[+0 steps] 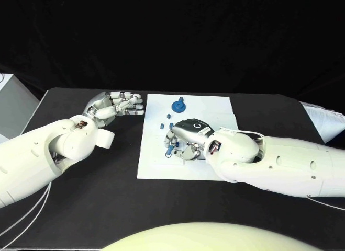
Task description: Assemble the parts on the task board
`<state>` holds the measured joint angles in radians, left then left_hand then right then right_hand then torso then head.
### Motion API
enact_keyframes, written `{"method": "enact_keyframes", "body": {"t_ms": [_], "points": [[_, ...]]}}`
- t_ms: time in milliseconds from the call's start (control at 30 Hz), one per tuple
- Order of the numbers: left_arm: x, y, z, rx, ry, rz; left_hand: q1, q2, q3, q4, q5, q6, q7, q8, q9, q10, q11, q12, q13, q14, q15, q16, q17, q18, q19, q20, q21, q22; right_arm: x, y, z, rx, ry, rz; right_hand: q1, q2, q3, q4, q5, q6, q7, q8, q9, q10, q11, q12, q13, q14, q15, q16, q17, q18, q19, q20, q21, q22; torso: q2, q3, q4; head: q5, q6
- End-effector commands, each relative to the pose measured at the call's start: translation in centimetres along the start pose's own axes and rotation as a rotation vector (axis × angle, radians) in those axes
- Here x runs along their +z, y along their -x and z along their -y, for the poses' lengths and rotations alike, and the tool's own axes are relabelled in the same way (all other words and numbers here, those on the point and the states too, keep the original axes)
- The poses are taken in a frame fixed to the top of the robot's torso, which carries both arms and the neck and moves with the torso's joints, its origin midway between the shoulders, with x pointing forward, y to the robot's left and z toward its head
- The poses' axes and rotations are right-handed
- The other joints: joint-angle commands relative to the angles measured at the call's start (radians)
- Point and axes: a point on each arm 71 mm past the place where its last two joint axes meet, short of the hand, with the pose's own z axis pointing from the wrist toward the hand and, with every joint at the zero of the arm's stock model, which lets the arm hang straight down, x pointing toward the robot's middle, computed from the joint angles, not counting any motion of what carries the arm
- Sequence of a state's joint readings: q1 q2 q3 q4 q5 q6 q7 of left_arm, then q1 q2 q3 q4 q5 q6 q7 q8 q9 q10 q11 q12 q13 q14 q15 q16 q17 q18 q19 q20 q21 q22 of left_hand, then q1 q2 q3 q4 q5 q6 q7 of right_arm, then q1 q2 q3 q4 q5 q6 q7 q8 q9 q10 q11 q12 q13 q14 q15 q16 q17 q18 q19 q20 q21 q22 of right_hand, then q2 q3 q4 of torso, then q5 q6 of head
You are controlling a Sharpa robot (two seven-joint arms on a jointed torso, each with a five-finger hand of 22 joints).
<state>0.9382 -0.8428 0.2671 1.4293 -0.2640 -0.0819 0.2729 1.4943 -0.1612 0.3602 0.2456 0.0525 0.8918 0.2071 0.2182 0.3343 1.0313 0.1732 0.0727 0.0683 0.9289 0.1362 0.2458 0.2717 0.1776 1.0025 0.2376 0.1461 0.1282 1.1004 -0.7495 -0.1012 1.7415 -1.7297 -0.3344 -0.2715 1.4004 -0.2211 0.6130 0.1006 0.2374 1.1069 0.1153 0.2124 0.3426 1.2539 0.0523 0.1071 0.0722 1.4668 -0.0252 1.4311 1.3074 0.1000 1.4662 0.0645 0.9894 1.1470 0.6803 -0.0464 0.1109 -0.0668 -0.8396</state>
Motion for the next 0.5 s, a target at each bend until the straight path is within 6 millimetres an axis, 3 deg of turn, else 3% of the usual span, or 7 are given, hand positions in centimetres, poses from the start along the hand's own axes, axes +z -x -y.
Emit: {"method": "enact_keyframes", "body": {"t_ms": [33, 500], "points": [[0.06, -0.22, -0.01, -0.014, -0.005, -0.015, 0.012, -0.001, -0.002, -0.003, -0.002, 0.003, 0.004, -0.006, -0.001, 0.002, -0.002, -0.004, 0.001, 0.001, 0.002, -0.004, 0.001, 0.006, 0.009, 0.001, -0.005, -0.001, 0.06, -0.27, -0.16, -0.043, 0.019, 0.012, -0.002, 0.006, 0.005, -0.002, 0.005, 0.0, 0.006, 0.004, 0.02, 0.003, 0.004, -0.005, 0.001, 0.057, -0.004, 0.005, 0.037, 0.006, 0.02, -0.003, 0.004, 0.0, 0.0, 0.0014, 0.0001, 0.003, -0.003], [0.06, -0.19, -0.04, -0.014, -0.003, -0.016, 0.012, -0.001, -0.002, -0.003, -0.002, 0.003, 0.004, -0.006, -0.001, 0.002, -0.002, -0.004, 0.001, 0.001, 0.002, -0.004, 0.001, 0.006, 0.009, 0.001, -0.005, -0.001, 0.37, -1.21, -0.34, -0.067, 0.018, 0.009, -0.002, 0.006, 0.007, -0.004, 0.005, -0.001, 0.006, 0.004, 0.021, 0.003, 0.004, -0.007, 0.001, 0.057, -0.004, 0.004, 0.037, 0.006, 0.02, -0.003, 0.003, 0.0, 0.0, 0.0009, 0.001, 0.002, -0.011]]}}
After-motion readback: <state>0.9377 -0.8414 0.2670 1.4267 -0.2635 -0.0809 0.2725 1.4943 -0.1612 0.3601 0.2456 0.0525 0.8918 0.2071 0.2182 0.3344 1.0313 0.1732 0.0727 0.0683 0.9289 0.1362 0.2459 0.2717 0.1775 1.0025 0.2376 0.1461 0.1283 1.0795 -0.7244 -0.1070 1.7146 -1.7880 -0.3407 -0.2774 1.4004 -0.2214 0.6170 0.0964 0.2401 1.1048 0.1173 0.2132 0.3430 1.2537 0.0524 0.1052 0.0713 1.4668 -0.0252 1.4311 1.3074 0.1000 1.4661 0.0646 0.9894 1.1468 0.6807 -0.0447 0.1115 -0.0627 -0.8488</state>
